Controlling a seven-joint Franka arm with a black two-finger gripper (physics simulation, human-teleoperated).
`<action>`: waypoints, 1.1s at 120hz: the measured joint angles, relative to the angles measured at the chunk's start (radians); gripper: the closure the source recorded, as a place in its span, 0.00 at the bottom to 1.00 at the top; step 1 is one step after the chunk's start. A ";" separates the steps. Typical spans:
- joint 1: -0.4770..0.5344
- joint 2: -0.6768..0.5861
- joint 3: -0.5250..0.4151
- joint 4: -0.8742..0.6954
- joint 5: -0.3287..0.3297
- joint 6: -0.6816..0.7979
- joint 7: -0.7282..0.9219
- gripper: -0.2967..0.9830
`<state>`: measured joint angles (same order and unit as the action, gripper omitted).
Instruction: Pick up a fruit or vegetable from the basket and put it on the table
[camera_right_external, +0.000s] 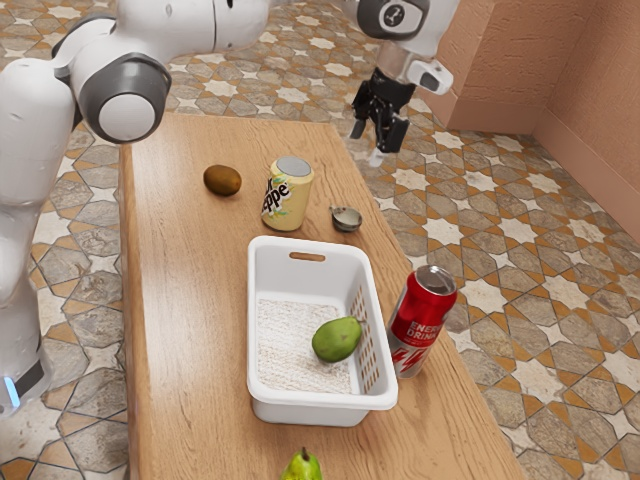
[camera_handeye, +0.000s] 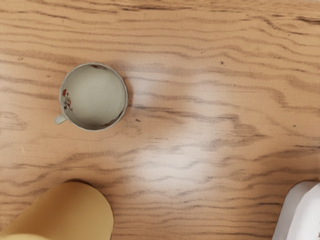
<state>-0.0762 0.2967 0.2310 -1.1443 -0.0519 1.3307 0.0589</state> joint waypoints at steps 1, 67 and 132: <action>0.000 0.000 0.000 0.000 -0.001 0.008 0.001 0.23; -0.274 -0.271 0.010 -0.337 -0.010 0.301 0.098 0.23; -0.314 -0.568 -0.112 -0.934 0.026 0.760 0.223 0.23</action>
<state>-0.3903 -0.2708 0.1194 -2.0779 -0.0262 2.0906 0.2820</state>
